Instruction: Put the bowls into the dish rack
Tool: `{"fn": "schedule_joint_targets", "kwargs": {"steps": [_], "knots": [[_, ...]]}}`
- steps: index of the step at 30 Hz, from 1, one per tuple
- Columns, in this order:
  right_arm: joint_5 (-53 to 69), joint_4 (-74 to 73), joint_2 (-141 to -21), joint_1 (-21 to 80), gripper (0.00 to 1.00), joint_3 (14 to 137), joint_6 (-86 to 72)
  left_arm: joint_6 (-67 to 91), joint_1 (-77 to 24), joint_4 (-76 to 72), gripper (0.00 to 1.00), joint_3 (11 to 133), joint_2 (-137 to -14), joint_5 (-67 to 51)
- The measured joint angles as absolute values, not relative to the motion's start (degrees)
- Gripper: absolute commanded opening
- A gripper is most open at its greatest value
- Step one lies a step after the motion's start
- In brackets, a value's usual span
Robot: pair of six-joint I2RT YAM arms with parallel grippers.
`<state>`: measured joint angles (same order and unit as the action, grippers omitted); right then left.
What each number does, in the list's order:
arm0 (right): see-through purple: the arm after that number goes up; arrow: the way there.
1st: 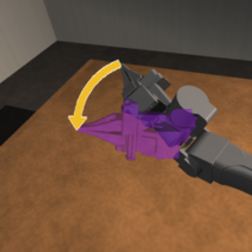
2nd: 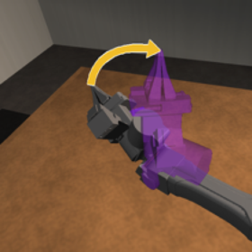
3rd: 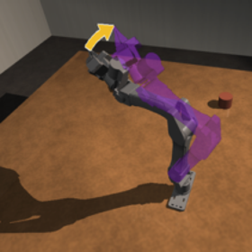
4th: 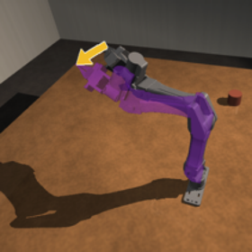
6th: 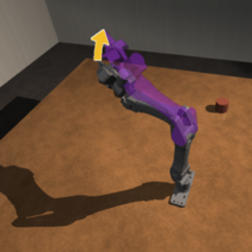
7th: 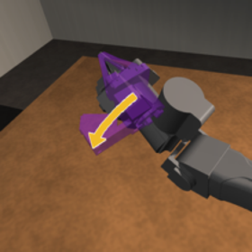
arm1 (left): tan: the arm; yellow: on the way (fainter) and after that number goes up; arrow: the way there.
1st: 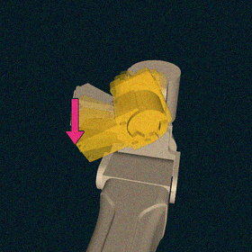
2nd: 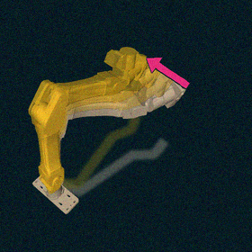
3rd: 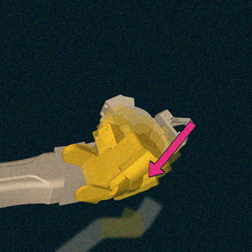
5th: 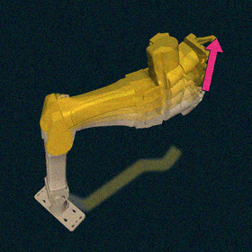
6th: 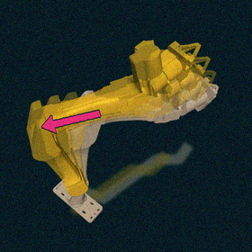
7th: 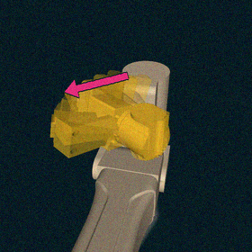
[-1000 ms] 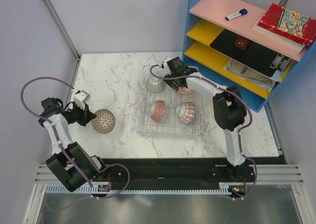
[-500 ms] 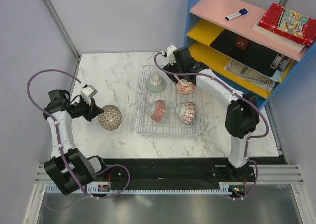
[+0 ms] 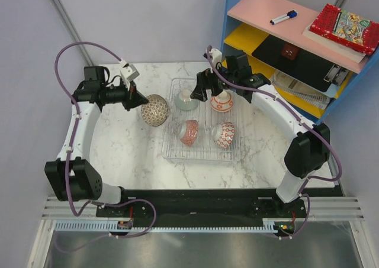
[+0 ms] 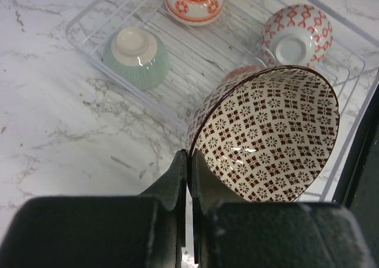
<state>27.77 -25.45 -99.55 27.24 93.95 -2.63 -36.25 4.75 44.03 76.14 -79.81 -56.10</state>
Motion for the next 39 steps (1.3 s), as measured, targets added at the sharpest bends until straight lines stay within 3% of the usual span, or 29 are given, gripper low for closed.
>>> {"fn": "schedule_joint_targets", "kwargs": {"steps": [6, 11, 23, 39], "knots": [[45.0, -14.6, -99.8, 23.9, 0.98, 87.3, -18.1, -30.1, -1.3, 39.2, 0.02, 85.0, -89.2, -53.7], [51.6, -3.6, -100.2, 23.0, 0.98, 81.4, -29.8, -26.9, -5.7, 37.6, 0.02, 89.1, -94.4, -51.8], [55.6, 10.7, -101.0, 23.0, 0.98, 78.0, -41.5, -23.8, -10.4, 35.6, 0.02, 92.0, -97.3, -48.4], [55.4, 12.1, -103.3, 23.0, 0.98, 77.8, -42.4, -23.0, -11.6, 33.6, 0.02, 91.8, -96.6, -47.4]]}}
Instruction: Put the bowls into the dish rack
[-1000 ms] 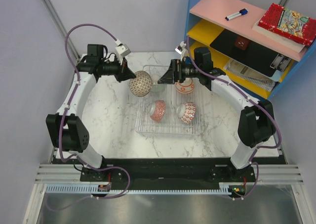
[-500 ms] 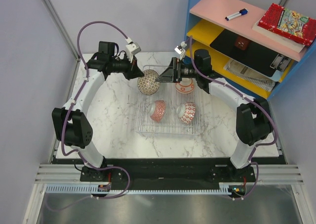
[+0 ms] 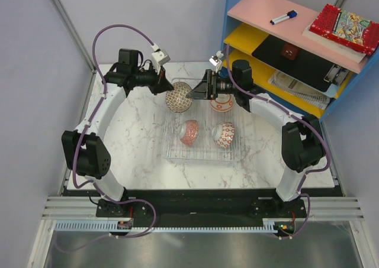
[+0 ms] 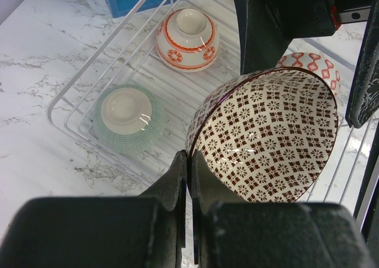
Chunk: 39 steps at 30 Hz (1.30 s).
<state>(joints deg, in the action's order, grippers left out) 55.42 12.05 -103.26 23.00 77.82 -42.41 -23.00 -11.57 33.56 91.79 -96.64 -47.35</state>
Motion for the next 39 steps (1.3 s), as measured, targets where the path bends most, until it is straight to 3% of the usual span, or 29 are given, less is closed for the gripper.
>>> {"fn": "schedule_joint_targets", "kwargs": {"steps": [15, 25, 28, 31, 36, 39], "knots": [[55.5, 11.9, -105.1, 23.0, 0.96, 77.8, -42.2, -22.3, -12.8, 31.7, 0.02, 90.5, -95.1, -46.6], [56.6, 14.6, -105.1, 23.0, 0.82, 77.5, -44.1, -22.3, -13.3, 31.2, 0.02, 89.6, -95.1, -46.6], [57.3, 16.8, -105.1, 22.9, 0.68, 76.3, -45.5, -22.3, -13.3, 31.1, 0.02, 89.6, -95.1, -46.7], [58.1, 20.5, -105.1, 22.6, 0.47, 74.4, -48.4, -22.3, -13.4, 31.1, 0.02, 89.6, -95.1, -46.8], [60.1, 28.9, -106.1, 22.2, 0.04, 72.2, -54.9, -21.7, -13.6, 30.7, 0.02, 89.6, -94.7, -46.9], [60.9, 33.1, -107.0, 22.2, 0.00, 71.4, -58.1, -21.5, -13.6, 30.7, 0.02, 89.6, -94.5, -46.9]]}}
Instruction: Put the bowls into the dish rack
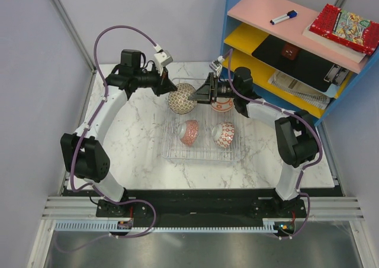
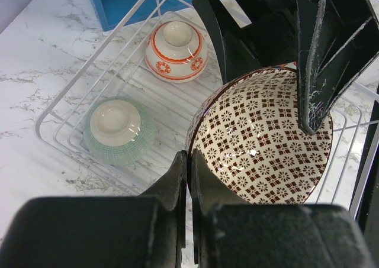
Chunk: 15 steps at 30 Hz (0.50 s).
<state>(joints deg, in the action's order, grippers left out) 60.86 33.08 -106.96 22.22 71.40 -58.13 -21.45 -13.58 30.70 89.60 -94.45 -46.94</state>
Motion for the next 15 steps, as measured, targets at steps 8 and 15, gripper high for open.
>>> {"fn": "schedule_joint_targets", "kwargs": {"steps": [8, 15], "knots": [[60.9, 29.2, -106.9, 22.2, 0.00, 71.3, -54.7, -20.5, -13.6, 29.0, 0.96, 88.5, -94.3, -47.7], [56.1, 11.4, -106.9, 22.3, 0.00, 73.9, -41.5, -19.2, -11.7, 27.4, 1.00, 84.3, -93.3, -50.4]]}}
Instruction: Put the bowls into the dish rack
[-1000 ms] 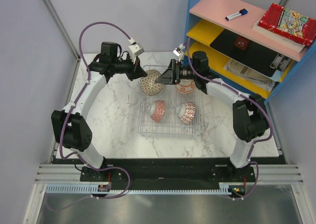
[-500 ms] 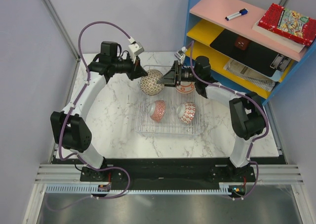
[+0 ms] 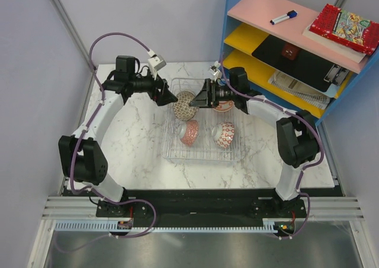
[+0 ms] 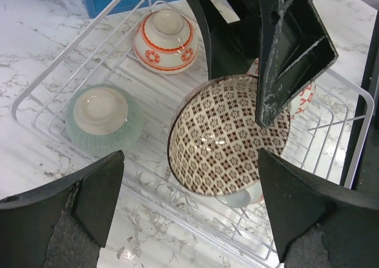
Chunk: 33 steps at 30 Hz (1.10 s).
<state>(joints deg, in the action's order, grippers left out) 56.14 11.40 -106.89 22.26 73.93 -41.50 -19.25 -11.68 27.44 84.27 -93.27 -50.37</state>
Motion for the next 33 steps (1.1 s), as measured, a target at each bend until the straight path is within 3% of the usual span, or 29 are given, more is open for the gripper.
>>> {"fn": "schedule_joint_targets", "kwargs": {"steps": [15, 23, 33], "knots": [[27.1, -31.8, -111.6, 22.7, 0.00, 104.1, 6.3, -19.3, 11.9, 25.7, 1.00, 64.4, -78.2, -59.2], [8.7, -40.0, -114.7, 28.8, 0.00, 103.9, 27.2, -21.5, 20.2, 26.9, 1.00, 55.6, -76.3, -64.2], [-2.8, -39.2, -115.4, 35.8, 0.00, 100.6, 38.0, -22.6, 21.7, 26.9, 1.00, 54.9, -76.3, -68.1]]}}
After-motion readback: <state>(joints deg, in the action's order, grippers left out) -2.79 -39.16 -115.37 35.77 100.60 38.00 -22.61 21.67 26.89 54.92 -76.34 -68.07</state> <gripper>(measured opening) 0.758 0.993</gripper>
